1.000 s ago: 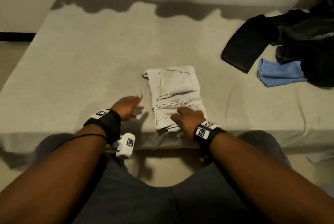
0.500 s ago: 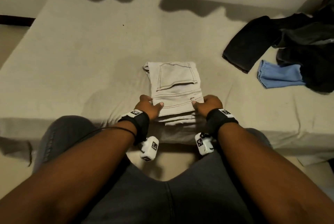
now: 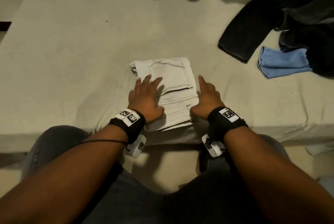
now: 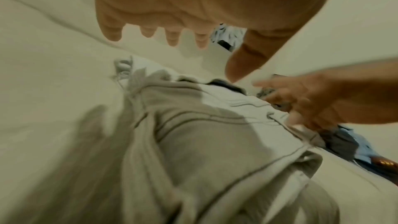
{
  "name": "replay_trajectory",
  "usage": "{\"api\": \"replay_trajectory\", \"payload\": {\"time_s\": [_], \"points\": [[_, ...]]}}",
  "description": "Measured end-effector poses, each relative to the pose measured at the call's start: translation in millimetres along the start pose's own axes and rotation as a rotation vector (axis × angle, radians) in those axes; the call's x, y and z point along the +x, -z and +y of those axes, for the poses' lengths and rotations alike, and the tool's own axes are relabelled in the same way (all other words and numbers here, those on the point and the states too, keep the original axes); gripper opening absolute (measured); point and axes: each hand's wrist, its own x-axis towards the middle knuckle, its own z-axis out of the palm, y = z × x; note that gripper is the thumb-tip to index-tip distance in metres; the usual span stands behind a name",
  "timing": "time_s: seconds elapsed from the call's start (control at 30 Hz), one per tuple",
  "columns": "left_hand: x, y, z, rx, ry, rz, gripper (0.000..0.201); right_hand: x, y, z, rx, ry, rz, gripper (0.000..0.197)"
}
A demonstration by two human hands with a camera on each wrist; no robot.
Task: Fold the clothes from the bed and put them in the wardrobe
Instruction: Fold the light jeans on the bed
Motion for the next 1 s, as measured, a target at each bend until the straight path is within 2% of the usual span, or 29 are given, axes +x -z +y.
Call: {"api": "replay_trajectory", "payload": {"time_s": [0.07,0.17,0.3,0.43,0.53,0.57,0.63,0.7,0.73,0.77,0.83,0.9,1.0], "points": [[15.0,-3.0,16.2,0.062,-0.104,0.063,0.082,5.8,-0.4,-13.4,-0.02,0.152,0.088,0.119],[35.9,-19.2,20.0,0.142,-0.022,0.03,0.083,14.2,-18.3,-25.5,-0.164,0.237,0.139,0.103],[51.5,-47.5,2.6,0.161,0.099,-0.184,0.09,33.4,-56.2,-4.1,-0.268,0.124,-0.107,0.086],[63.9,-54.8,-1.9,0.17,0.139,-0.235,0.089,49.7,-54.7,-3.0,-0.263,0.079,-0.257,0.082],[65.4,-46.3,4.1,0.178,0.158,-0.289,0.09,56.0,-36.9,-16.2,-0.351,0.035,-0.357,0.085],[67.8,-40.7,7.7,0.19,0.171,-0.314,0.09,60.1,-27.7,-21.8,-0.392,0.041,-0.329,0.086],[75.8,-22.2,16.7,0.209,0.185,-0.346,0.089,70.0,-9.8,-30.8,-0.401,0.116,-0.122,0.075],[90.9,4.7,23.7,0.268,0.128,-0.267,0.088,82.4,2.9,-32.9,-0.199,0.216,0.16,0.057],[99.6,16.9,22.8,0.288,0.088,-0.193,0.088,90.2,2.1,-32.0,-0.078,0.257,0.243,0.056],[105.3,26.7,20.8,0.267,0.057,-0.133,0.09,95.5,-1.1,-30.3,-0.002,0.297,0.267,0.06],[115.2,33.5,9.9,0.143,0.017,-0.12,0.105,104.9,-12.3,-26.9,0.031,0.323,0.217,0.072],[121.1,31.3,-3.2,0.048,0.023,-0.204,0.121,112.2,-19.2,-26.6,0.021,0.34,0.15,0.082],[127.8,17.7,-19.2,0.075,0.036,-0.286,0.137,122.4,-19.6,-22.4,-0.087,0.358,0.055,0.103]]}}
